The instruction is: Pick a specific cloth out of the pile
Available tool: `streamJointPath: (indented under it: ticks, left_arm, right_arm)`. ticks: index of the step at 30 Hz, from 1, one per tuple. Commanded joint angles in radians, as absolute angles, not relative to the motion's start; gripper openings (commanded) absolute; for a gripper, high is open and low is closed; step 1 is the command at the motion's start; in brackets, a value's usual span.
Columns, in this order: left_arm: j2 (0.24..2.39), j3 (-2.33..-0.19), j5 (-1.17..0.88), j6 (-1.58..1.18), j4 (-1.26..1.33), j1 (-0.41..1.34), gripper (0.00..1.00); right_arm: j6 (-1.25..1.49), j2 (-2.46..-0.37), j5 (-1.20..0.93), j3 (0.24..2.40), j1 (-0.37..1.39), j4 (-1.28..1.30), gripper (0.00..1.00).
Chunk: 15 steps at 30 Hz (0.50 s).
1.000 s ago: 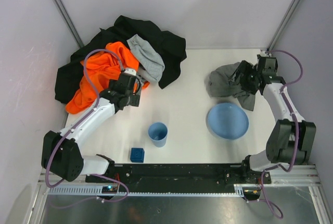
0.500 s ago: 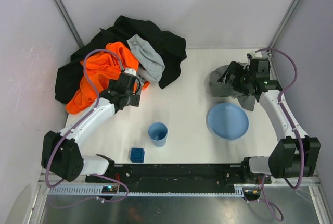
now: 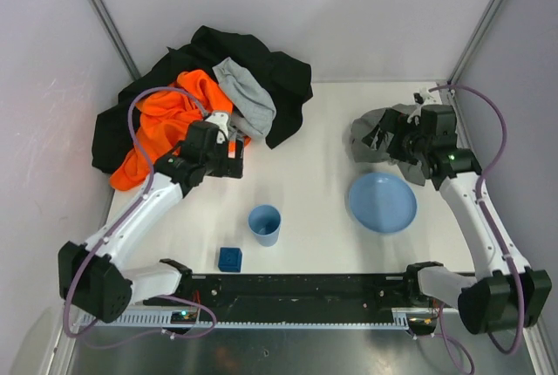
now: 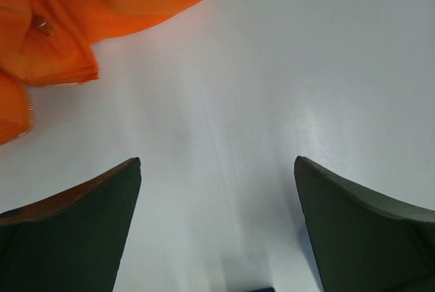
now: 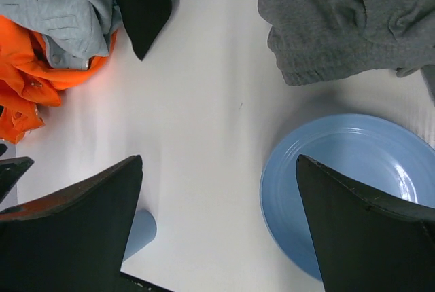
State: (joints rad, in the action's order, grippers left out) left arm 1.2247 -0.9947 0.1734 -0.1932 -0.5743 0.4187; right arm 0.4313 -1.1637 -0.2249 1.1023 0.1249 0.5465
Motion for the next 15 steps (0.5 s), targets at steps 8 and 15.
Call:
streamJointPath:
  ticks: [8,15]
  left_arm:
    - [0.886,-0.985,-0.168,-0.232,-0.532,0.417,1.0]
    - [0.675,-0.904,-0.124,-0.266,-0.533,0.418,1.0]
  right_arm:
    - [0.413,-0.842,-0.206,0.963,0.134,0.604,0.99]
    - [0.39,-0.666,-0.202,0.925,0.134,0.666,0.99]
